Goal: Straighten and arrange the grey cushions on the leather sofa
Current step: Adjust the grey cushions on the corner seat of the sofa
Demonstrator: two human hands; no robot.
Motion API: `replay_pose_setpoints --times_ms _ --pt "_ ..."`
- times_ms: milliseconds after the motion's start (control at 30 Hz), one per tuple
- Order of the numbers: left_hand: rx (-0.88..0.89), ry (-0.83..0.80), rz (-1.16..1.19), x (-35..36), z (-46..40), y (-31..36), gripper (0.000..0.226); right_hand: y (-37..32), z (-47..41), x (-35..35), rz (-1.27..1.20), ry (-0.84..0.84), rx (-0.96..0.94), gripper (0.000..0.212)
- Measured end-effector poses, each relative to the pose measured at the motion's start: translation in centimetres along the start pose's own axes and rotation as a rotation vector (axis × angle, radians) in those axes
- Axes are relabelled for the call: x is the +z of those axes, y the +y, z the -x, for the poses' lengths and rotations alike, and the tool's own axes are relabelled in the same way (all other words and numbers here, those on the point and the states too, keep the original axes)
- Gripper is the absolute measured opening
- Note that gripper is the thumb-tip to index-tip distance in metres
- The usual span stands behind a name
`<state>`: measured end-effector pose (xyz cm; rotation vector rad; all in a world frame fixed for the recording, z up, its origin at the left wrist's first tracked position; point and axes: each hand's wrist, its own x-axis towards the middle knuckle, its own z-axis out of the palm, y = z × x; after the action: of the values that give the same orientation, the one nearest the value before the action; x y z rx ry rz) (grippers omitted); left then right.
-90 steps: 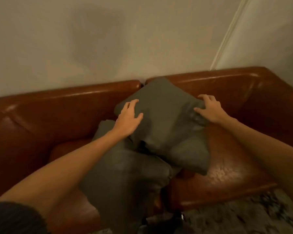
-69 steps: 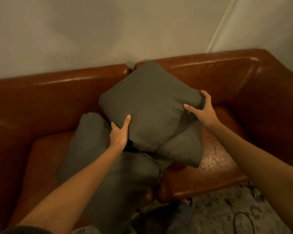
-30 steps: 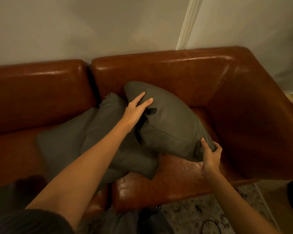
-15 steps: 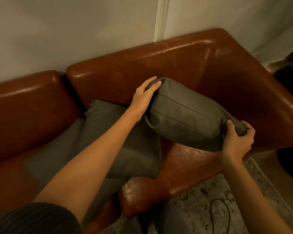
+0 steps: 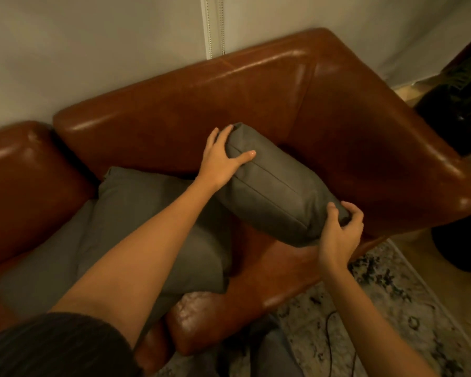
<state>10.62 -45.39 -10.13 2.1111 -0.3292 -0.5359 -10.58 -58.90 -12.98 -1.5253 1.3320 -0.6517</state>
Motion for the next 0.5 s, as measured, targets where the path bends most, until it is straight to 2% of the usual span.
replay_pose_setpoints --times_ms 67,167,300,367,433,500 --pt "-0.032 0.066 0.03 0.4 -0.4 0.1 0.097 0.7 -1.7 -0.6 0.017 -0.011 -0.073 0.036" --pt "-0.08 0.097 0.126 0.8 -0.7 -0.8 0.102 1.9 -3.2 -1.8 -0.007 -0.045 -0.08 0.058" --pt "-0.07 0.004 0.336 1.1 -0.4 -2.3 0.091 3.8 -3.1 -2.8 0.02 -0.178 -0.128 0.099" --pt "-0.069 0.006 0.387 1.6 -0.6 -2.5 0.086 4.4 -3.5 -2.6 0.013 -0.133 -0.096 0.111" --pt "-0.078 0.01 0.445 2.3 -1.0 -2.4 0.087 4.6 -4.2 -2.2 -0.047 -0.072 -0.026 0.114" --pt "-0.089 0.021 0.512 2.9 -1.4 -2.1 0.086 4.4 -5.0 -1.7 -0.156 -0.109 0.04 0.102"
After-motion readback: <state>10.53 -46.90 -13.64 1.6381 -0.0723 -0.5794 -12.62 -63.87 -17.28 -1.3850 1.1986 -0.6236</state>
